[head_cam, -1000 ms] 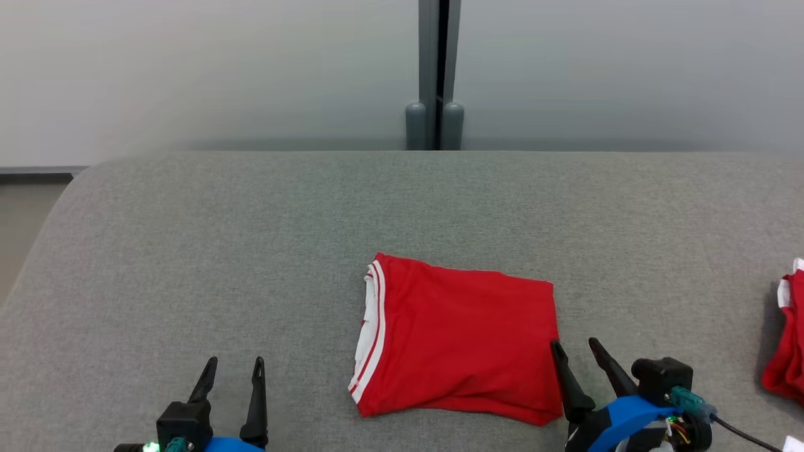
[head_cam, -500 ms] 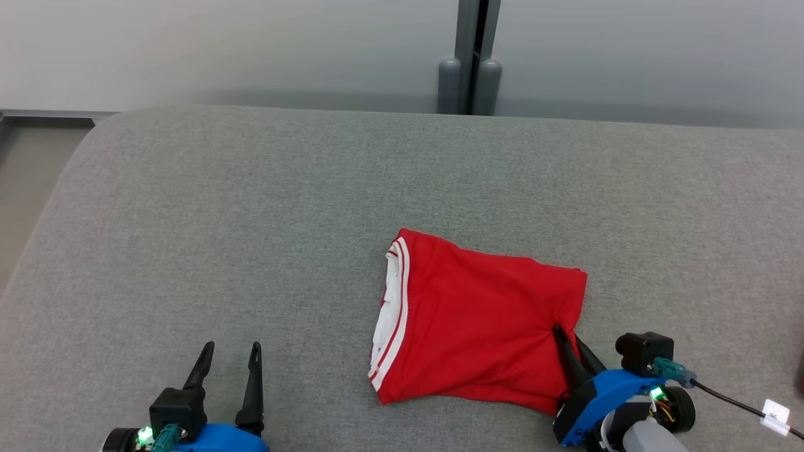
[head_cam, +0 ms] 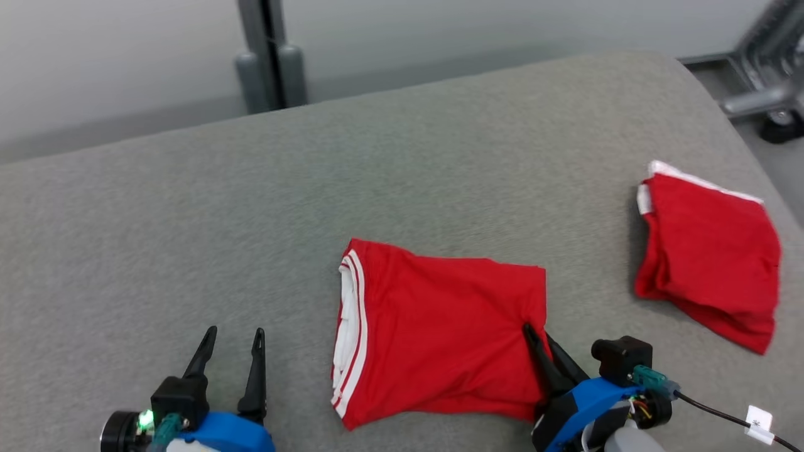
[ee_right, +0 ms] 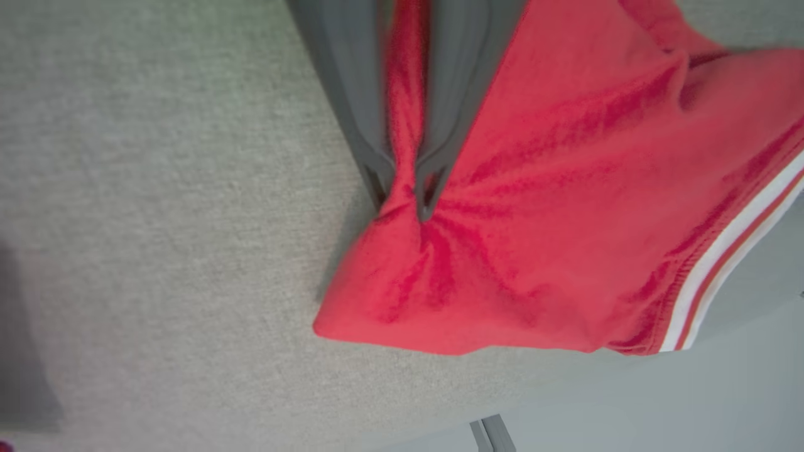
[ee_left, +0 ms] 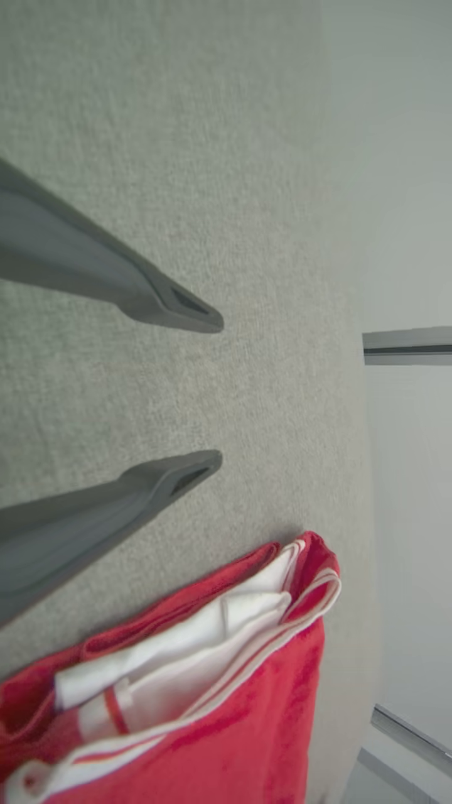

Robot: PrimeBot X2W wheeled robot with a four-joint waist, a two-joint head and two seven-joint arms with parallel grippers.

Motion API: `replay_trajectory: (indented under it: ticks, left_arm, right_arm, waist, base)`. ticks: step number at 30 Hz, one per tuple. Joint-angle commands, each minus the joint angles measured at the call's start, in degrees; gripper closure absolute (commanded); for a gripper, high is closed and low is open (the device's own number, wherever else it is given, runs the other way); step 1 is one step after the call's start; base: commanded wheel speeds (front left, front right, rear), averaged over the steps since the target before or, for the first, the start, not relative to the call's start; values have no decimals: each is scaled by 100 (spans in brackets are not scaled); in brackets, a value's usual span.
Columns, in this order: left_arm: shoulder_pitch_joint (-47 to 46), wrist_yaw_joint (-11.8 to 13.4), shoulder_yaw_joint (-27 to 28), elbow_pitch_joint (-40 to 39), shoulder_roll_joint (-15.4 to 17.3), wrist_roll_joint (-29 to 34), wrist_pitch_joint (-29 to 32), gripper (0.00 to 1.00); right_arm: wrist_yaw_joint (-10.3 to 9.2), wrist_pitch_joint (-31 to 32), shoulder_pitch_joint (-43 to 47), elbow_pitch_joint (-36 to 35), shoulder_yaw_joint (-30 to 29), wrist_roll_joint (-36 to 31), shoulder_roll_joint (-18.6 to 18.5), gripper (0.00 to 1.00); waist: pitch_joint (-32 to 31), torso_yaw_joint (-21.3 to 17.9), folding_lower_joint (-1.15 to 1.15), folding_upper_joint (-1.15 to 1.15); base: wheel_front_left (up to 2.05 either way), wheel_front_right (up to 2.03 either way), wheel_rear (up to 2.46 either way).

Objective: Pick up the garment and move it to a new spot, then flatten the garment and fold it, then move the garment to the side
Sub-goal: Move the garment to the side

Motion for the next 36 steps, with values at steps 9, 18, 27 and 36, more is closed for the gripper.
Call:
replay_trajectory:
  ticks: [9,18,27,36]
  left_arm:
    - [-83,-26,-29,-111,60,9,-13,0]
    - [-148,-29,-127,-126,124,4,-12,0]
    - [-95,-30,-237,-87,253,-97,-12,0]
    - [-164,-31,-289,-67,385,-164,-12,0]
  right_arm:
    - [0,-6,343,-626,225,63,-30,100]
    - [1,-10,302,-1224,257,-483,-23,100]
    - [0,61,-802,-679,-1040,-2408,-112,100]
    - [0,525,-1667,-194,-2660,-3901,-843,100]
  waist:
    - [-139,-1571,-1,-2]
    - [60,-1910,-1,-2]
    - [196,-1532,-1,-2]
    - [310,-886,-1,-2]
  base:
    - [0,0,0]
    - [0,0,0]
    - [0,0,0]
    - [0,0,0]
